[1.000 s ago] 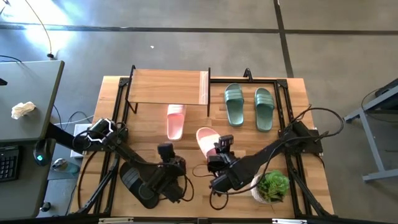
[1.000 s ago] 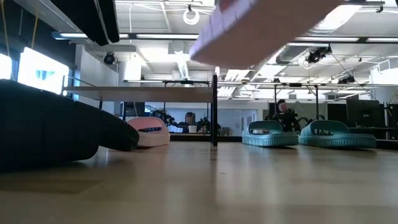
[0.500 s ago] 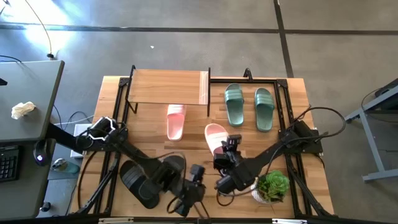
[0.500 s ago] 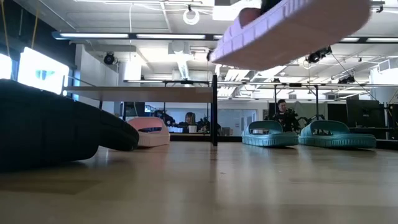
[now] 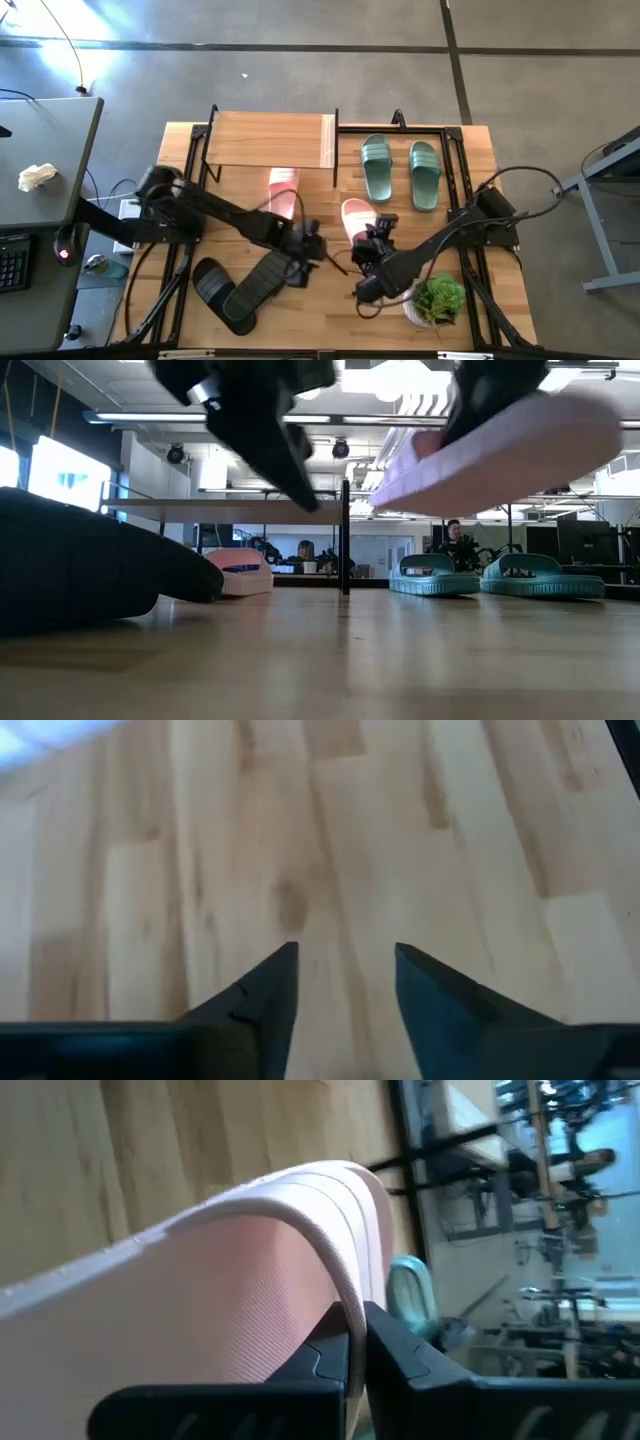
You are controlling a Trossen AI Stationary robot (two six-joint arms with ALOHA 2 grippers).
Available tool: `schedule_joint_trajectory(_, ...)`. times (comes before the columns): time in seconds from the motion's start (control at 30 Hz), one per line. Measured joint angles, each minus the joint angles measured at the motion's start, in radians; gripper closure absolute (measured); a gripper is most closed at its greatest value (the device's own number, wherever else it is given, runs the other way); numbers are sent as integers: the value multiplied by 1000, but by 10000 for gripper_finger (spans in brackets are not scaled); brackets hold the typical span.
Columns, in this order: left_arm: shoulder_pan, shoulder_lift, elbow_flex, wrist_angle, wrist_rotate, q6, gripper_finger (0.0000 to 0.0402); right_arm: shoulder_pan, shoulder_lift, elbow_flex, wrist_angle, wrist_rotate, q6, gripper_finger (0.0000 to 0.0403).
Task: Pick and place slides into the shelf
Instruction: Put the right pink slipper under the shelf
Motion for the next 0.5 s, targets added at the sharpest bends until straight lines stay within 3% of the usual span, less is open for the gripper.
schedule_joint_trajectory(0.27, -7, -368, -326, 170, -57, -102, 314, -131, 1, -25, 382, -26, -331, 403)
schedule_joint_trajectory(0.4, -12, -493, -413, 162, -101, -120, 324, -221, 10, -25, 598, -116, -498, 403)
schedule_joint_trajectory(0.5, -17, -545, -449, 136, -114, -132, 325, -282, 36, -26, 670, -96, -580, 403)
